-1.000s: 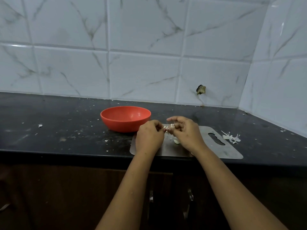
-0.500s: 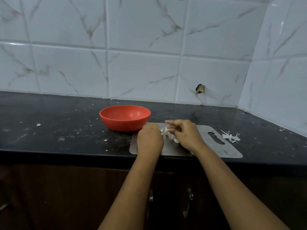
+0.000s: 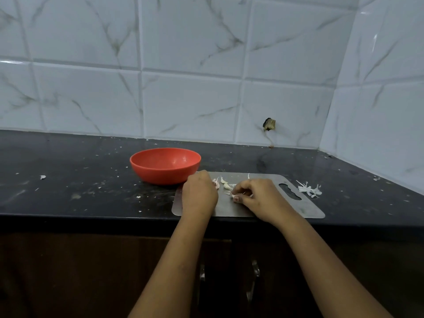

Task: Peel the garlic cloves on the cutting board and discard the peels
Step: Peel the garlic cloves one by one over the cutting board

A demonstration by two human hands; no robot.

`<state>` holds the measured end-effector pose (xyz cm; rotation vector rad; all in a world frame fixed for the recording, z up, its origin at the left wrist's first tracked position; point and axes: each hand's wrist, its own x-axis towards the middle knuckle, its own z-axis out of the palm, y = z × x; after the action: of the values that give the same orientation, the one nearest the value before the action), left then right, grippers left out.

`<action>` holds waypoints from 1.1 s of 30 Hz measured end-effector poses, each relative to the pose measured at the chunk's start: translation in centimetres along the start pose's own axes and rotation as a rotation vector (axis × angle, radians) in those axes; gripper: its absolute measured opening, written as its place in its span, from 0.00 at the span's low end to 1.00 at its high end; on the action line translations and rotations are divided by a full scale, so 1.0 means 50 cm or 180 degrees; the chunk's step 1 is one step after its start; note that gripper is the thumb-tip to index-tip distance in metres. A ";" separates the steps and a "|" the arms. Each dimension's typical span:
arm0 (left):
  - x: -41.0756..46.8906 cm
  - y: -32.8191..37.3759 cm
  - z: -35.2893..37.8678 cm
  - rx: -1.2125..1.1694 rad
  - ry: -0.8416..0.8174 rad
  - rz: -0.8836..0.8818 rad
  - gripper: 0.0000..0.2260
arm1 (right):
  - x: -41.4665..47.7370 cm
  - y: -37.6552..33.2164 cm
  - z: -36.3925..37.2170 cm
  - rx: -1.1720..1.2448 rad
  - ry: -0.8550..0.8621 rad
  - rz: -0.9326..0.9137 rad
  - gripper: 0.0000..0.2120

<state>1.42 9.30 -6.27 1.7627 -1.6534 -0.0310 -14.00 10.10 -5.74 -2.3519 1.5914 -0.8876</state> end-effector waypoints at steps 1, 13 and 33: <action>0.001 -0.002 -0.002 -0.0200 0.0007 -0.0107 0.08 | 0.003 -0.002 -0.001 0.0029 0.0005 0.0042 0.06; -0.015 -0.007 -0.023 -0.1746 -0.0507 0.0332 0.10 | 0.017 -0.018 0.006 0.2737 0.0301 0.0387 0.07; -0.018 0.003 -0.014 -0.1499 -0.0121 0.0344 0.03 | 0.019 -0.017 0.031 0.1871 0.0397 0.0274 0.10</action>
<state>1.45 10.44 -6.08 1.3228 -1.6052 -0.3753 -12.25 9.34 -6.25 -1.8351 1.2321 -1.2899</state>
